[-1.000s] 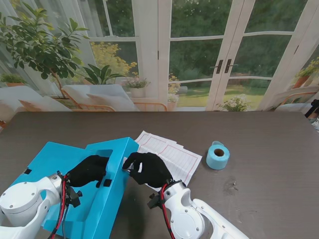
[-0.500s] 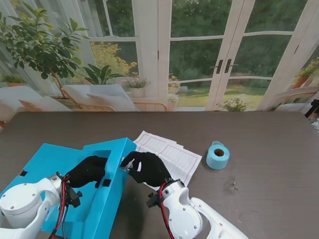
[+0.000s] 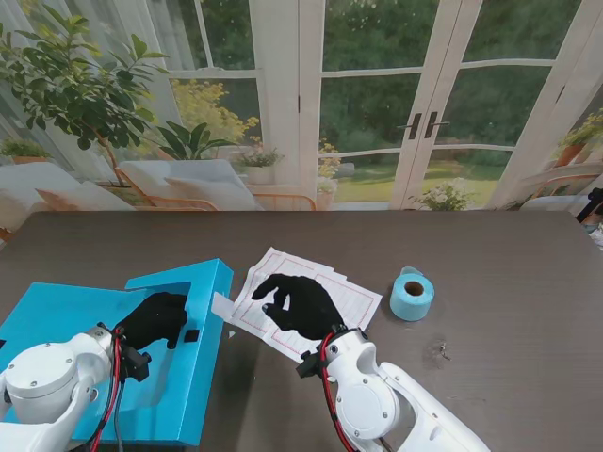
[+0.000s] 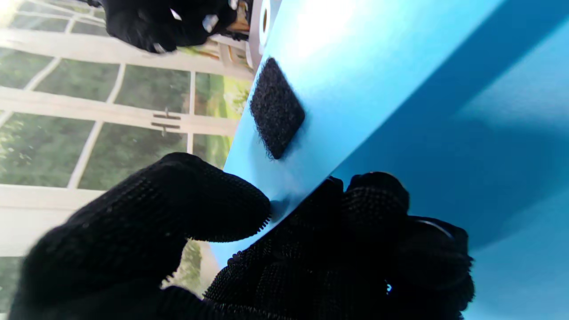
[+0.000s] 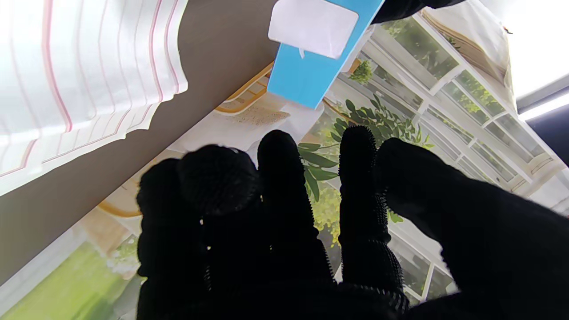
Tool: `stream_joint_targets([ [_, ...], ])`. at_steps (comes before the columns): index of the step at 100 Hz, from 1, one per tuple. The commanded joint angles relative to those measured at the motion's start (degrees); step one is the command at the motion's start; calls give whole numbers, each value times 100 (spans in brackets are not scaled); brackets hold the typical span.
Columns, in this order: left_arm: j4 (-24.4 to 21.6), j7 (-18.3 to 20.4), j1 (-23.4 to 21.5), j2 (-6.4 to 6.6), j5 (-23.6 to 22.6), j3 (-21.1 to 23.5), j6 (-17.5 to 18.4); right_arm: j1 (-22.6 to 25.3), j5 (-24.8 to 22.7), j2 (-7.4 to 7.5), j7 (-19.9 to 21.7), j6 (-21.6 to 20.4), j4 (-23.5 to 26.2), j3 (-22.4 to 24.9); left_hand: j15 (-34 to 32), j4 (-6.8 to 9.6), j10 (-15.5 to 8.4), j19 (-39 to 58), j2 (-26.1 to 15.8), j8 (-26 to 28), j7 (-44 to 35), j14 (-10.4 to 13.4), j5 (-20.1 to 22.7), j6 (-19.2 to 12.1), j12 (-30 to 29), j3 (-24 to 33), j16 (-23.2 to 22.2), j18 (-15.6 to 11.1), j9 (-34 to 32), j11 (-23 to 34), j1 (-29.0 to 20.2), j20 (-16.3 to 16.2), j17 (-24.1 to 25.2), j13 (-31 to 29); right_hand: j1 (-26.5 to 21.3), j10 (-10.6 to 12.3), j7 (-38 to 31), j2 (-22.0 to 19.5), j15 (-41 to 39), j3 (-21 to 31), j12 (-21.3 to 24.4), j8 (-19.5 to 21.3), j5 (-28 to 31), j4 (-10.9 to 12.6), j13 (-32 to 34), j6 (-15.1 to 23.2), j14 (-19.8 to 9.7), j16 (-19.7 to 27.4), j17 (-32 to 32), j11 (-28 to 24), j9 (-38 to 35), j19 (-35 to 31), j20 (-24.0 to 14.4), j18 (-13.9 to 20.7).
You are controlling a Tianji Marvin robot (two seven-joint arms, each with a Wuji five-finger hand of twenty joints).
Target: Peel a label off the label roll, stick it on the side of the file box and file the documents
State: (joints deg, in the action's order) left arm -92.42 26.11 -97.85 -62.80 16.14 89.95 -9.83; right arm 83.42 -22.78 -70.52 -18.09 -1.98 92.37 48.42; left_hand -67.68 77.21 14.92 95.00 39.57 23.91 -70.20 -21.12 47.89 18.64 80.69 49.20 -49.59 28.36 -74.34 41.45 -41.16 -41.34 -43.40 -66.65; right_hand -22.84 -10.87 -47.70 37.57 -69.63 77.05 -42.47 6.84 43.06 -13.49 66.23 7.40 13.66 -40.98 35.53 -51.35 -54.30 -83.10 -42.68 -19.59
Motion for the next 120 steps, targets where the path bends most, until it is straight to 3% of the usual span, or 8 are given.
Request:
stream_joint_targets([
  [1, 138, 31, 117, -46, -21, -2, -71, 52, 1, 42, 97, 16, 16, 49, -368, 176, -566, 169, -136, 109, -533, -61, 14, 132, 143, 396, -11, -96, -154, 220, -280, -54, 124, -69, 103, 19, 57, -130, 48, -3, 61, 80, -195, 143, 124, 12, 227, -20, -375, 72, 71, -221, -85, 96],
  [42, 868, -305, 736, -101, -551, -317, -425, 138, 95, 101, 265, 0, -12, 270, -399, -279, -533, 39, -92, 66, -580, -110, -102, 94, 246, 204, -67, -134, -2, 241, -422, -60, 296, 153, 148, -1, 81, -182, 86, -31, 120, 121, -192, 173, 135, -111, 268, -3, -384, 75, 32, -212, -82, 90],
  [69, 1247, -488, 1098, -163, -649, -588, -679, 138, 177, 108, 311, -5, -38, 364, -350, -1426, -368, -403, 137, 163, -626, -300, -344, 63, 215, -86, -155, -156, 353, 264, -792, -308, 849, 672, 156, -6, 83, -189, 91, -47, 137, 126, -169, 162, 144, -146, 275, -1, -385, 72, -1, -207, -80, 82],
  [75, 1281, -547, 1149, -171, -720, -643, -720, 139, 192, 107, 315, -3, -47, 383, -285, -1522, -353, -494, 146, 232, -620, -314, -439, 51, 182, -81, -149, -187, 464, 232, -802, -339, 960, 785, 157, -9, 84, -193, 94, -45, 139, 126, -164, 164, 147, -179, 287, 0, -386, 73, -6, -206, -80, 80],
  [82, 1295, -549, 1189, -169, -756, -675, -790, 144, 210, 108, 320, -2, -49, 404, -80, -1379, -276, -681, 136, 260, -418, -380, -644, 106, 137, 47, -148, -249, 703, 95, -732, -392, 1182, 985, 155, -16, 84, -190, 99, -49, 142, 127, -158, 161, 148, -184, 306, 1, -394, 73, -17, -201, -79, 74],
  [99, 1201, -523, 1204, -136, -920, -705, -979, 159, 233, 107, 317, -4, -47, 434, 715, -328, 39, -1325, -183, 237, 811, -535, -991, 318, 165, 315, -320, -402, 1477, -665, -355, -622, 1965, 1826, 163, -22, 83, -189, 103, -50, 147, 126, -145, 156, 159, -197, 295, 0, -388, 78, -32, -202, -79, 68],
  [111, 1038, -460, 1151, -93, -1049, -674, -1143, 166, 248, 103, 309, 2, -44, 436, 1212, -73, 276, -1681, -372, 463, 1810, -567, -1149, 475, -385, 115, -7, -481, 2182, -928, -260, -617, 2444, 2493, 158, -26, 80, -187, 107, -50, 149, 121, -136, 146, 166, -216, 306, -1, -390, 77, -50, -199, -78, 61],
  [120, 922, -441, 1103, -71, -1138, -634, -1263, 172, 252, 102, 306, -2, -41, 430, 1765, 44, 468, -1942, -541, 287, 2489, -677, -1308, 588, -1688, -283, 300, -527, 2800, -992, -234, -515, 2833, 2925, 164, -21, 81, -188, 108, -49, 150, 119, -129, 149, 174, -233, 308, -2, -387, 79, -57, -199, -77, 56],
])
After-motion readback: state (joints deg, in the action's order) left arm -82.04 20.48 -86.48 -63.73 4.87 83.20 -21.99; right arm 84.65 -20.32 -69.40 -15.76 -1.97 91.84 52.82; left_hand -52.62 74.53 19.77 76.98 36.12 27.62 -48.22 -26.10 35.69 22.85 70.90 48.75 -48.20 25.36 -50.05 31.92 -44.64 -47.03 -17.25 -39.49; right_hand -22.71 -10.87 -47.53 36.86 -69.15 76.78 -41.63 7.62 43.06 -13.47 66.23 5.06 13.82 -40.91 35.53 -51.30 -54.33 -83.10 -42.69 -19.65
